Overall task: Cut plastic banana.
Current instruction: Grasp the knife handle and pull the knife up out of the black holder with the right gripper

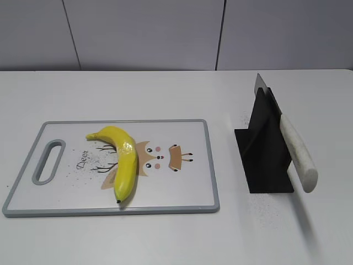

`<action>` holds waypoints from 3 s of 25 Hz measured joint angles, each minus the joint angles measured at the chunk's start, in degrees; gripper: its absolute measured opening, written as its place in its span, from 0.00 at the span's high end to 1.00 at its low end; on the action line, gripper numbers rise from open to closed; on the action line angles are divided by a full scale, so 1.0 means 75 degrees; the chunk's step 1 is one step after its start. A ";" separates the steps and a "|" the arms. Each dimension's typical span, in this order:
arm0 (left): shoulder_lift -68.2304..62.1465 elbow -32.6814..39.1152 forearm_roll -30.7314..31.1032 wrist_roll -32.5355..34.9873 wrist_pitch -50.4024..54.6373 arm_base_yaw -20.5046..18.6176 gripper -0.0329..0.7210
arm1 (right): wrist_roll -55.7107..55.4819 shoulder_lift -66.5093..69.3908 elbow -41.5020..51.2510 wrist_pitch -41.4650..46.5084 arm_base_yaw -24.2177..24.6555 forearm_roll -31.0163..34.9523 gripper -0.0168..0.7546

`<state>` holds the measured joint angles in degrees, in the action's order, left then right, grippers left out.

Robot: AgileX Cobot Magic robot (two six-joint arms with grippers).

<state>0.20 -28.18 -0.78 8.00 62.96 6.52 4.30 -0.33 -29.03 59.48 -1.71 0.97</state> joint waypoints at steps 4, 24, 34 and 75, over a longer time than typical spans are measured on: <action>0.0000 0.0000 0.0000 0.0000 0.0000 0.0000 0.18 | 0.0000 0.0000 0.0000 0.0000 0.0000 0.0006 0.22; 0.0000 0.0000 0.0000 0.0000 0.0000 0.0000 0.25 | -0.0320 0.5786 -0.2317 -0.0265 -0.0219 0.1073 0.30; 0.0000 0.0000 0.0000 0.0000 0.0000 0.0000 0.25 | -0.0723 0.8528 -0.3531 -0.0106 -0.1966 0.1092 0.34; 0.0000 0.0000 -0.0008 0.0000 0.0000 0.0000 0.27 | -0.3144 1.0138 -0.3844 -0.0691 -0.2662 0.0482 0.77</action>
<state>0.20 -28.18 -0.85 8.00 62.96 6.52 -19.29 75.71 -57.85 54.31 -21.67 4.59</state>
